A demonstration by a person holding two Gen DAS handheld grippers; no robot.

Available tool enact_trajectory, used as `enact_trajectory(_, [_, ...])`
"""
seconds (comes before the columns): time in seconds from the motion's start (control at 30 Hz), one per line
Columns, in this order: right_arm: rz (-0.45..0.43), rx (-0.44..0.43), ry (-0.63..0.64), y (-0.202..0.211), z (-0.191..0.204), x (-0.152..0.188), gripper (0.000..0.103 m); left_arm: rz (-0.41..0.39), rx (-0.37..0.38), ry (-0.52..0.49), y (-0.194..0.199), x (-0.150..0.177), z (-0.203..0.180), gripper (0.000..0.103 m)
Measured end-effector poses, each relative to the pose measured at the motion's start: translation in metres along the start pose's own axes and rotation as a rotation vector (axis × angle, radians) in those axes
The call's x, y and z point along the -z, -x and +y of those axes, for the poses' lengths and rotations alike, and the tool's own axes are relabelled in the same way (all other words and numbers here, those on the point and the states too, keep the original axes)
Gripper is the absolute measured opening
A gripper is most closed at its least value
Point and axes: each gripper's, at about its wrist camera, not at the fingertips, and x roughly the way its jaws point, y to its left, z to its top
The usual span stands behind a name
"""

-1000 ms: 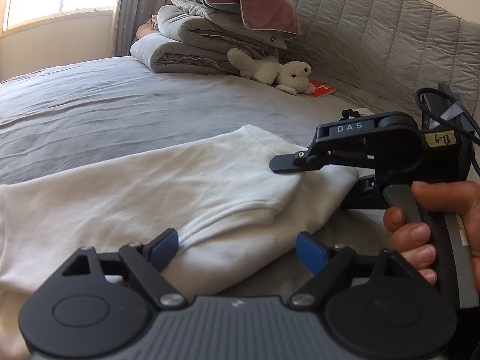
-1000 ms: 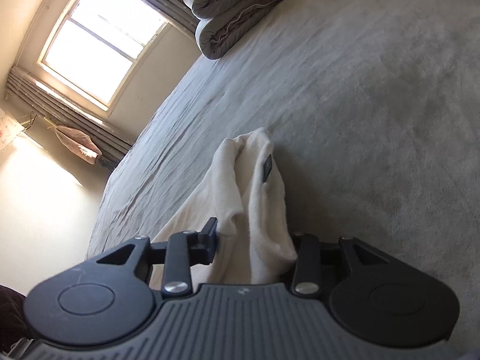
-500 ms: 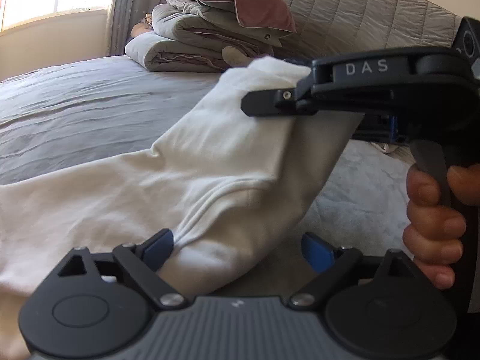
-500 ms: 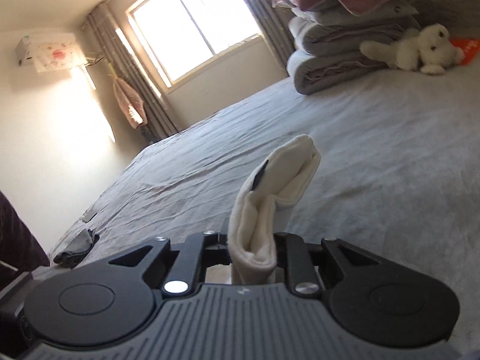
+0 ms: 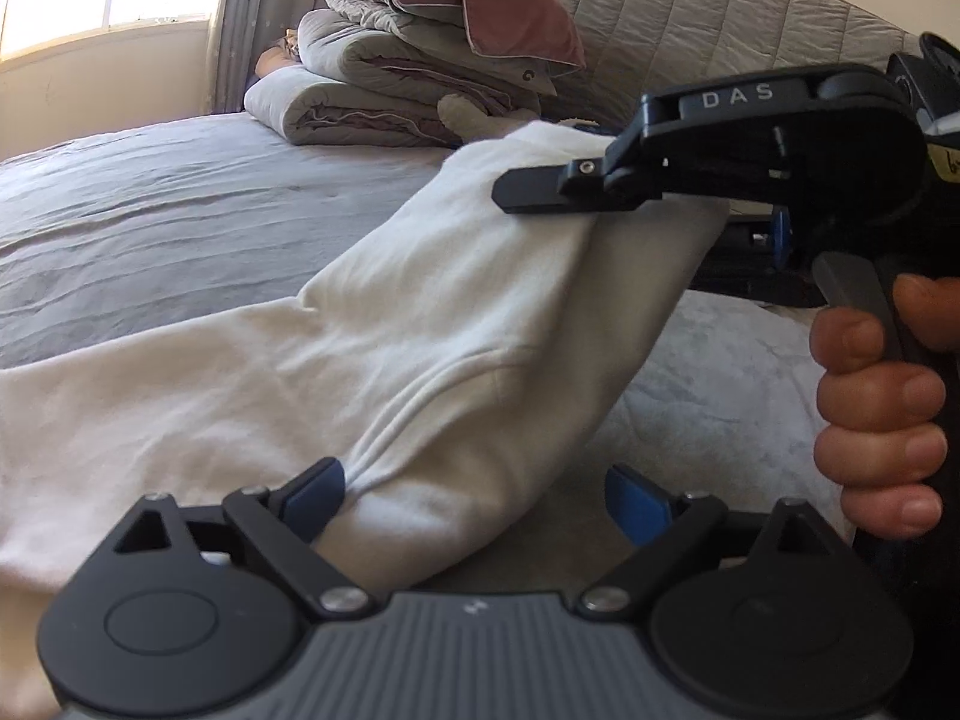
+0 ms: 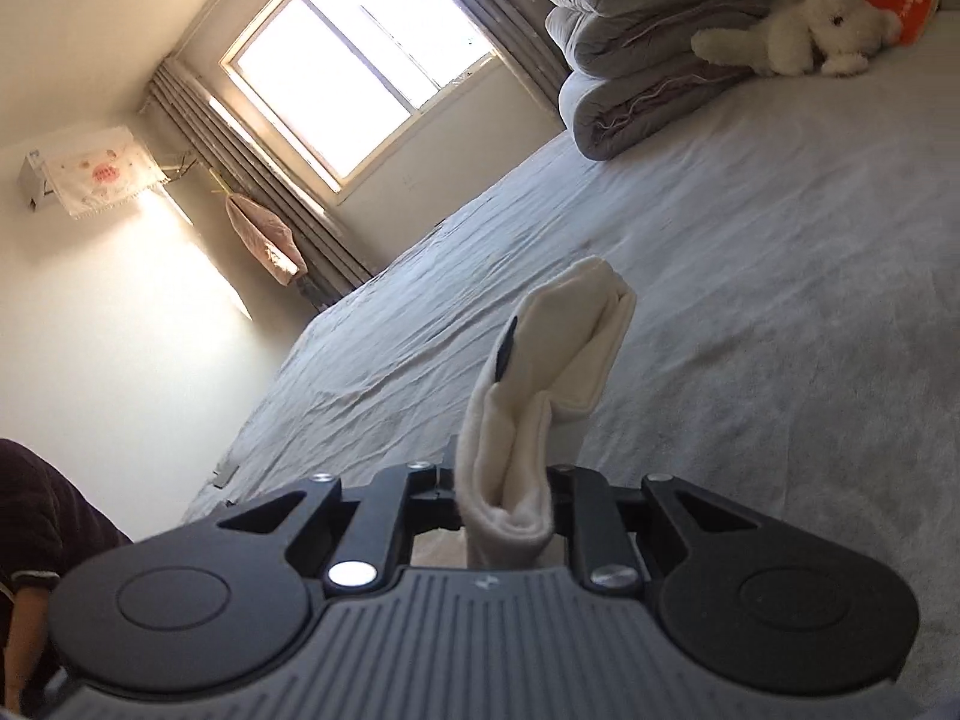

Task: Fold clothes
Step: 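Lift the sweatshirt end upward off the bed with the right gripper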

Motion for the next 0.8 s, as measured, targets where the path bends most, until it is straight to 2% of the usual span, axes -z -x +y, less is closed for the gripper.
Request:
enact_trajectory(0.1, [0.004, -0.033, 0.032, 0.001, 0.011, 0.001, 0.019, 0.0, 0.001, -0.001, 0.001, 0.0, -0.001, 0.095])
enact_trajectory(0.27, [0.006, -0.014, 0.047, -0.002, 0.014, 0.0, 0.019, -0.001, 0.014, 0.029, 0.005, -0.002, 0.002, 0.095])
enact_trajectory(0.33, [0.013, -0.049, 0.033, -0.001, 0.015, 0.0, 0.019, -0.004, 0.018, 0.04, 0.006, -0.001, 0.004, 0.095])
enact_trajectory(0.47, [0.029, -0.121, 0.022, 0.0, 0.019, -0.001, 0.019, -0.005, 0.01, 0.0, 0.003, 0.003, -0.003, 0.099])
enact_trajectory(0.63, [0.039, -0.13, 0.082, -0.003, 0.032, 0.001, 0.019, -0.005, 0.004, -0.021, 0.003, 0.006, -0.006, 0.101])
enact_trajectory(0.8, [0.036, -0.109, 0.099, -0.006, 0.033, 0.0, 0.019, 0.001, 0.065, 0.027, 0.011, 0.0, 0.007, 0.1])
